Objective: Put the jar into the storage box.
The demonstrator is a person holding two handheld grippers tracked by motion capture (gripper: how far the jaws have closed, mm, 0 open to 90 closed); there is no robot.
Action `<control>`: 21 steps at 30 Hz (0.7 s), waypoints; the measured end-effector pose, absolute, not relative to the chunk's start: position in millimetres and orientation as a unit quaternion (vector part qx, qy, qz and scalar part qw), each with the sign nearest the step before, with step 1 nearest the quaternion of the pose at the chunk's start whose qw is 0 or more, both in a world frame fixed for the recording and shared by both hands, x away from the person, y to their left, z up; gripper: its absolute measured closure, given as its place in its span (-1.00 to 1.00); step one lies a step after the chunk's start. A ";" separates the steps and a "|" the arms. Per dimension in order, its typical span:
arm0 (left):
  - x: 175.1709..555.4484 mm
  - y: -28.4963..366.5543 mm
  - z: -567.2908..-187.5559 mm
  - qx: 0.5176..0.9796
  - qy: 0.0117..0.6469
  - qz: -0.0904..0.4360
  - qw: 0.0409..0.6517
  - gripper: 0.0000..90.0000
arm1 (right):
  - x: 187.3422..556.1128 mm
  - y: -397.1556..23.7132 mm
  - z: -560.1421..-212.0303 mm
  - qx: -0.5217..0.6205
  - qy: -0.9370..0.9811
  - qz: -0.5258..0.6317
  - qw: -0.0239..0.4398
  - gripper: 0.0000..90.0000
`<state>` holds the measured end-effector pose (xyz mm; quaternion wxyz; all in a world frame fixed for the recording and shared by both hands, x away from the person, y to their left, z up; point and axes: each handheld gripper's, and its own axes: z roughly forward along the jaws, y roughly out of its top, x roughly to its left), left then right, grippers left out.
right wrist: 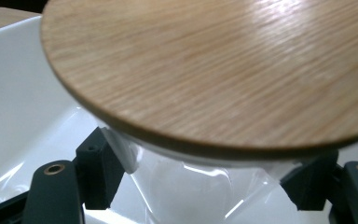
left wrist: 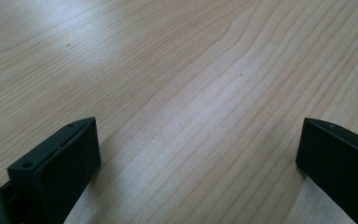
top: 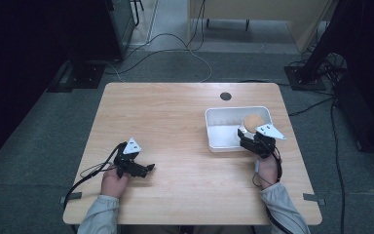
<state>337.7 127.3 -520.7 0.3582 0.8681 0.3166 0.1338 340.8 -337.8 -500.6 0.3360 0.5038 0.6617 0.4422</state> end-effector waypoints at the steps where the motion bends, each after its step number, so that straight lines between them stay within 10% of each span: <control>1: 337.7 127.3 -520.7 0.868 0.317 0.134 0.358 -1.00 | 342.2 -337.0 -501.6 0.502 0.662 0.444 0.335 -0.42; 21: 337.6 127.2 -520.7 0.868 0.317 0.134 0.358 -1.00 | 345.4 -336.2 -503.3 0.505 0.667 0.448 0.317 -0.48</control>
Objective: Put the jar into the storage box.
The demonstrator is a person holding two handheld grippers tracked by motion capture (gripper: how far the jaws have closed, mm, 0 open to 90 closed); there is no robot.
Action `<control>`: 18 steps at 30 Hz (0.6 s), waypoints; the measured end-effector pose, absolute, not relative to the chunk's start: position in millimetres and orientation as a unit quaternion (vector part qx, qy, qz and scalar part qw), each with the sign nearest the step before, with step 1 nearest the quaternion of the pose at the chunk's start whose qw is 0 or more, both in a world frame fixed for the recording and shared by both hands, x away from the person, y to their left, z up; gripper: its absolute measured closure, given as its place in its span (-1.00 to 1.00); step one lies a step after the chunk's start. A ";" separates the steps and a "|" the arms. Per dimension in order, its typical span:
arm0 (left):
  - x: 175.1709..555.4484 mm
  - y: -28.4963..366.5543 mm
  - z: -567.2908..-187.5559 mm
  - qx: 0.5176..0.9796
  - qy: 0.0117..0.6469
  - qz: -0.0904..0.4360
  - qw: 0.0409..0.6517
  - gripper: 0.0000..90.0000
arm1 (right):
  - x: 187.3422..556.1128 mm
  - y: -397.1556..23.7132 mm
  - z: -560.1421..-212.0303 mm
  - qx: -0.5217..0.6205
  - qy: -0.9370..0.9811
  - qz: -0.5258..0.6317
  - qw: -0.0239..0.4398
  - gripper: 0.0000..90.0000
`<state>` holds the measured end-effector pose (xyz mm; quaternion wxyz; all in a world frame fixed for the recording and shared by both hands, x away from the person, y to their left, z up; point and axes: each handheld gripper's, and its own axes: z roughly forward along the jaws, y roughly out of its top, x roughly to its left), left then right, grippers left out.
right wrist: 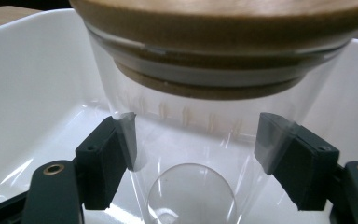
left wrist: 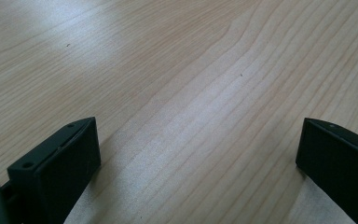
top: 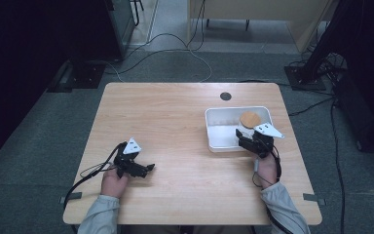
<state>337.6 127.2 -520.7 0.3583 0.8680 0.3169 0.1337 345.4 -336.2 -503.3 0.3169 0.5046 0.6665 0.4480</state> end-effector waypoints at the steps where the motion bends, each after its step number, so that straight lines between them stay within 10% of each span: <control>1: 337.6 127.2 -520.7 0.868 0.317 0.134 0.358 -1.00 | 345.3 -337.7 -501.3 0.502 0.669 0.454 0.309 -0.48; 18: 337.4 127.3 -520.7 0.868 0.317 0.134 0.358 -1.00 | 337.0 -341.0 -497.0 0.490 0.697 0.437 0.286 -0.72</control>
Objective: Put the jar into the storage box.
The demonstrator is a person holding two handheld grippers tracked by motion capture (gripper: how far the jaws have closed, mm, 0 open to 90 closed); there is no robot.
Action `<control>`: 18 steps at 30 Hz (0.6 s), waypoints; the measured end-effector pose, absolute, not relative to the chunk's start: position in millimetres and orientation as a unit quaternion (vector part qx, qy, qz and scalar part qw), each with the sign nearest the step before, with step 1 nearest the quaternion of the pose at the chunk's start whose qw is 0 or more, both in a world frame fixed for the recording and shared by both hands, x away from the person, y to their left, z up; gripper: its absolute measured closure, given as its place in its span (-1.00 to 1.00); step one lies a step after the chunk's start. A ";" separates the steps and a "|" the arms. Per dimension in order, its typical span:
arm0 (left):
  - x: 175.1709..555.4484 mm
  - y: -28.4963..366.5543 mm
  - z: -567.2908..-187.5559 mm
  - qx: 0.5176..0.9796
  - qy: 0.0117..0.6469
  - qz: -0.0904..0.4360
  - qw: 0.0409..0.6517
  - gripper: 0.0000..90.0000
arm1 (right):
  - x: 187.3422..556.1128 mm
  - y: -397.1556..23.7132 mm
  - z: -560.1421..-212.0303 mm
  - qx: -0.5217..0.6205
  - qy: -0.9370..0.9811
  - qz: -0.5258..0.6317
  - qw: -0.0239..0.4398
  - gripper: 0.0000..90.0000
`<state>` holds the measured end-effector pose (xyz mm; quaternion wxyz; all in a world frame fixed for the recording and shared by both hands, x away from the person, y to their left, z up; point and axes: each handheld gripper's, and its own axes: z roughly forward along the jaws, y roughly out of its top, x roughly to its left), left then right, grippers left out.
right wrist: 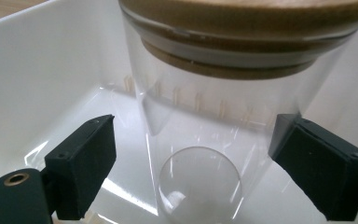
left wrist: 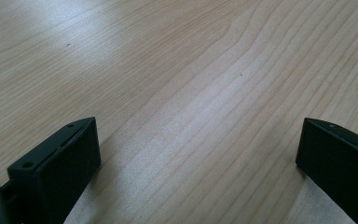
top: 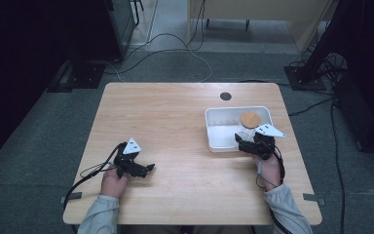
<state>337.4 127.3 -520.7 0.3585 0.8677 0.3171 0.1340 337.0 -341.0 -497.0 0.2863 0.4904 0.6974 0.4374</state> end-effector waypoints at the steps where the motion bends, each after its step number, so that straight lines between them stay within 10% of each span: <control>1: 337.4 127.4 -520.7 0.868 0.317 0.134 0.358 -1.00 | 336.7 -341.9 -497.0 0.490 0.698 0.438 0.283 -0.73; 18: 337.4 127.4 -520.7 0.868 0.317 0.134 0.358 -1.00 | 322.2 -346.1 -497.1 0.483 0.708 0.438 0.271 -0.72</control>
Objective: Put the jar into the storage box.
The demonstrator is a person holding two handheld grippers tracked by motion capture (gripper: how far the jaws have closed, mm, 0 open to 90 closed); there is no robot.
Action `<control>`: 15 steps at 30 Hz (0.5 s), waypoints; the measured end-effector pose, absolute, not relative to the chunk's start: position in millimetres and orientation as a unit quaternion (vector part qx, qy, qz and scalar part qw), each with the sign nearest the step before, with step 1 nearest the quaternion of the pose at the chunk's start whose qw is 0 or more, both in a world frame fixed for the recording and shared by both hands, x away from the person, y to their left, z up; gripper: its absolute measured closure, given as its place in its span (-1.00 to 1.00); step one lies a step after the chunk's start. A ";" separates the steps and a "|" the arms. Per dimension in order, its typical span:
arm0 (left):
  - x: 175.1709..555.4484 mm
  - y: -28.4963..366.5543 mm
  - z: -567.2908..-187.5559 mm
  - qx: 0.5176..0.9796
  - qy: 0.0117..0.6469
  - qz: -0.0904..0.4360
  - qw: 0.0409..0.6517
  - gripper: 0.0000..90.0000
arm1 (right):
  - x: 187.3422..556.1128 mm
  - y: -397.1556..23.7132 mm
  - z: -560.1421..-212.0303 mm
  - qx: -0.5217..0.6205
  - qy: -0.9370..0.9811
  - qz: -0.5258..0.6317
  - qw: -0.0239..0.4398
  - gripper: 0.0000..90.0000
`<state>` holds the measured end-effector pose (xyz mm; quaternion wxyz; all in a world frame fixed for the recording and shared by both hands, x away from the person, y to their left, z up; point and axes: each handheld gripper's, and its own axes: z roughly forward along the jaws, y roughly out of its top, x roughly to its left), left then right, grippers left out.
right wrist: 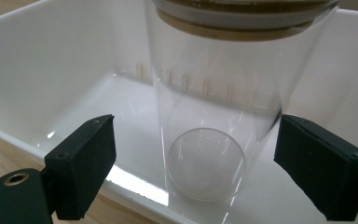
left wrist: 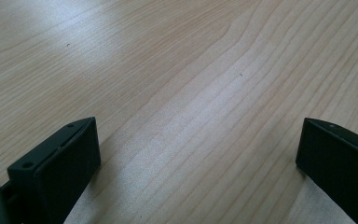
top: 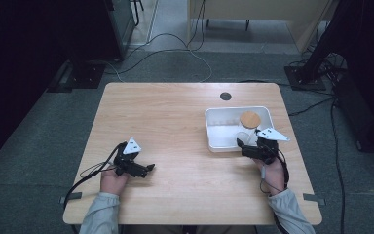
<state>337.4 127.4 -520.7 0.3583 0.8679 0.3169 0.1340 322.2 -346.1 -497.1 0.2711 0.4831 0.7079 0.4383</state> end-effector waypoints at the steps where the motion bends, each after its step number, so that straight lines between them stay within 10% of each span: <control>1: 337.4 127.4 -520.7 0.868 0.317 0.134 0.358 -1.00 | 322.2 -346.1 -497.1 0.483 0.708 0.438 0.271 -0.72; 15: 334.9 128.3 -520.4 0.871 0.311 0.132 0.357 -1.00 | 312.6 -343.7 -495.2 0.474 0.720 0.432 0.266 -0.72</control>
